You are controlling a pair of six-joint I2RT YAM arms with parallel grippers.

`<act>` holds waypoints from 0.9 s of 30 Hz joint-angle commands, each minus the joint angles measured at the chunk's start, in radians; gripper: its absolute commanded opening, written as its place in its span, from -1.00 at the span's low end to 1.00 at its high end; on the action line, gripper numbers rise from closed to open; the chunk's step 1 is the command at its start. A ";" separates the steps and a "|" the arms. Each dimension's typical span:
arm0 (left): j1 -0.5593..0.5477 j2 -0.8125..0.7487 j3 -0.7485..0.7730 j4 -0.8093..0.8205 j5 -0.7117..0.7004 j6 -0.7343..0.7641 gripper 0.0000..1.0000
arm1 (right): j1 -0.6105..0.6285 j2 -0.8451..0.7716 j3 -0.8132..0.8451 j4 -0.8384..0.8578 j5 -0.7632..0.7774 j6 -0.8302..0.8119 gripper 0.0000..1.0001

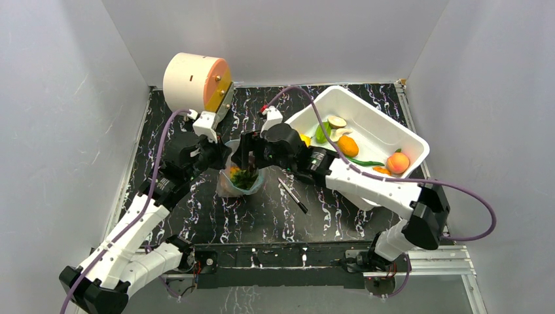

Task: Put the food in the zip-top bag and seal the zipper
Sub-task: Place the fake fruit in the zipper food storage bag, then pick up the fake fruit from the bin.

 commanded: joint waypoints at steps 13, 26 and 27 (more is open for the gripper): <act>-0.001 -0.038 -0.063 0.098 -0.021 0.061 -1.00 | -0.182 -0.232 0.059 -0.292 0.104 -0.210 0.39; -0.001 -0.074 -0.162 0.153 -0.036 0.138 -1.00 | -0.522 -0.130 0.049 -0.383 0.250 -0.388 0.29; -0.001 -0.079 -0.169 0.154 -0.030 0.137 -1.00 | -0.543 -0.114 0.053 -0.380 0.251 -0.394 0.29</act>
